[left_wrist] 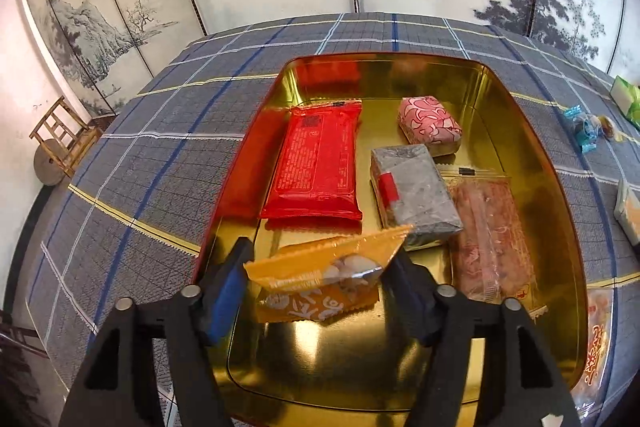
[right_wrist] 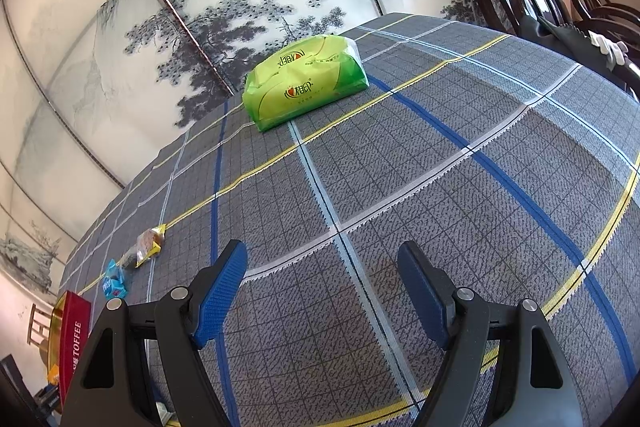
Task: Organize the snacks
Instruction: 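Lower the orange bag into the tin and open the left gripper, then grasp the yellow-wrapped cookie with the right gripper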
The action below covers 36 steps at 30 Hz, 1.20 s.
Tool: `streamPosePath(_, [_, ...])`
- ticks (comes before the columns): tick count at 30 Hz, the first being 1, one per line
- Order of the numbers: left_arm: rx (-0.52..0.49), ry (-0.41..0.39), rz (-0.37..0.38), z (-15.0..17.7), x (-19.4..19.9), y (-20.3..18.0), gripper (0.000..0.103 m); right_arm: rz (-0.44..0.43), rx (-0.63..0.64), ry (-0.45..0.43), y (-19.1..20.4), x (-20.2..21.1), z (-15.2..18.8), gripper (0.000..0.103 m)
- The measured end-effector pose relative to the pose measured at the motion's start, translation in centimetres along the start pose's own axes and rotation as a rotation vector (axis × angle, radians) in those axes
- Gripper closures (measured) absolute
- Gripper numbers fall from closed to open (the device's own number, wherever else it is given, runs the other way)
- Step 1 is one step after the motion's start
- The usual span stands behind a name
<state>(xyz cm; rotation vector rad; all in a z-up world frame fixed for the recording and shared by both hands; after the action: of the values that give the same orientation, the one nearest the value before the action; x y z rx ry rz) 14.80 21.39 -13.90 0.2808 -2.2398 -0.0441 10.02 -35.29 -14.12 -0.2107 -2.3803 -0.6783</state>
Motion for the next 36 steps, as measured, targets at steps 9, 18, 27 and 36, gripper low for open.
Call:
streamPosePath(9, [0.027,-0.106,0.016,-2.4,3.1,0.3,0.007,0.008,0.009,0.005,0.0,-0.1,0.0,0.024])
streamPosePath(18, [0.082,-0.234,0.001,-2.7,7.8,4.8,0.0,0.101,0.09,0.031,1.1,-0.3,0.6,0.024])
streamPosePath(27, [0.153,-0.24,0.009,1.6,9.9,8.4,0.0,0.042,0.472,0.034,13.8,0.8,2.6,0.023])
streamPosePath(36, [0.187,-0.22,0.073,4.2,10.7,8.4,0.0,0.041,0.549,0.275,20.8,-9.8,1.1,0.061])
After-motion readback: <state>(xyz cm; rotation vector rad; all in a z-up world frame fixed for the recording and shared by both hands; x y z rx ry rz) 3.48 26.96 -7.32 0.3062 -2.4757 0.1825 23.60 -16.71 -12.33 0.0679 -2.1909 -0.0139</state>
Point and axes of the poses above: each gripper's, at about its wrist camera, not at the fingertips, and x roughly against the way its jaws point, y to its left, z to its underside, the point moved 3 cm from there along -x, roughly the way its jaws point, and after that the axes turned 2 degrees about -y, right-handed, at the moved point
